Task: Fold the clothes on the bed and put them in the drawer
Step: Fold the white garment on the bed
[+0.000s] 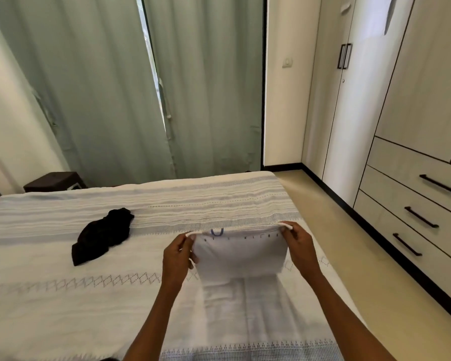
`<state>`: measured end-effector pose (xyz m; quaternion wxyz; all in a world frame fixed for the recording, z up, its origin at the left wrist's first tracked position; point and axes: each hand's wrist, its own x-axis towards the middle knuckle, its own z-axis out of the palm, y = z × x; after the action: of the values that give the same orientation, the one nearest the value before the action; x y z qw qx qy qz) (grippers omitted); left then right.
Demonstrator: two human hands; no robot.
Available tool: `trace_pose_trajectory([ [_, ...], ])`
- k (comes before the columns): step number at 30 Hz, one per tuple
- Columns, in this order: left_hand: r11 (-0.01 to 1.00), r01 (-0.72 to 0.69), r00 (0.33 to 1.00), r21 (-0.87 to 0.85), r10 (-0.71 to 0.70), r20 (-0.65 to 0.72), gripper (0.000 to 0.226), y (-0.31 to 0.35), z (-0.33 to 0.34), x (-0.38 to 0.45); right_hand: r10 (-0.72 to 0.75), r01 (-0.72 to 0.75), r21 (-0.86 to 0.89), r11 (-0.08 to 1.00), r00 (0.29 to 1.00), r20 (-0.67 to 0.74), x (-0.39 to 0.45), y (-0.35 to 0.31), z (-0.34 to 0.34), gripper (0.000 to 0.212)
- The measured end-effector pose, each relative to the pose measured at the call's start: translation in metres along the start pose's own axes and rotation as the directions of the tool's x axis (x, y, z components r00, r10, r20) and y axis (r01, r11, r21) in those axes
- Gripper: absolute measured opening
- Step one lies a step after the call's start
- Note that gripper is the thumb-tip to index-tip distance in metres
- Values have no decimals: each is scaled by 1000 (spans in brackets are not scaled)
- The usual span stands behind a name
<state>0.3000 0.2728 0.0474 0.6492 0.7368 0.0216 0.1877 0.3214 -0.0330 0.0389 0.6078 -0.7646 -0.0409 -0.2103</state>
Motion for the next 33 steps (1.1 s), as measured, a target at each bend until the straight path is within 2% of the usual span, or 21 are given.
trace_pose_trajectory([
  [4, 999, 4, 999, -32, -2, 39, 28, 37, -11, 10, 18, -21, 195, 981, 1000, 14, 10, -36, -11, 12],
  [6, 998, 32, 996, -59, -27, 82, 36, 45, -15, 16, 78, -92, 298, 950, 995, 57, 14, -43, -15, 13],
  [8, 994, 98, 988, -47, -92, 124, 39, 46, -18, 21, 174, -194, 287, 938, 980, 92, 21, -39, -17, 21],
  [10, 985, 172, 975, -9, -169, 145, 39, 39, -15, 22, 247, -258, 156, 954, 965, 88, 28, -25, -15, 30],
  [12, 972, 232, 956, 34, -235, 178, 39, 27, -8, 23, 259, -250, -97, 963, 962, 93, 34, -4, -10, 42],
  [14, 947, 320, 919, 27, -317, 234, 32, 13, 3, 25, 264, -205, -370, 906, 957, 118, 35, 14, -5, 42],
  [15, 931, 365, 900, 2, -353, 254, 27, 7, 9, 27, 273, -196, -434, 879, 954, 121, 36, 20, -2, 38],
  [17, 914, 405, 887, -21, -387, 252, 22, -11, 20, 30, 326, -252, -371, 894, 933, 151, 32, 28, 3, 25],
  [19, 922, 387, 899, 1, -378, 221, 24, -29, 25, 31, 403, -372, -178, 911, 893, 201, 26, 33, 7, 17],
  [21, 927, 375, 909, 4, -369, 192, 26, -46, 25, 27, 433, -432, -54, 900, 877, 210, 16, 39, 7, 14],
  [25, 913, 406, 910, -44, -400, 111, 33, -58, 20, 3, 448, -467, 74, 881, 875, 183, -10, 48, 1, 15],
  [28, 916, 399, 914, -39, -394, 96, 20, -70, 15, -25, 474, -506, 160, 848, 858, 199, -41, 60, -8, 17],
  [30, 916, 399, 911, 27, -400, 101, 26, -83, 13, -47, 470, -495, 145, 857, 865, 176, -67, 73, -12, 26],
  [33, 911, 360, 910, 202, -391, 140, 31, -102, 10, -81, 482, -466, -134, 875, 866, 133, -103, 101, -11, 32],
])
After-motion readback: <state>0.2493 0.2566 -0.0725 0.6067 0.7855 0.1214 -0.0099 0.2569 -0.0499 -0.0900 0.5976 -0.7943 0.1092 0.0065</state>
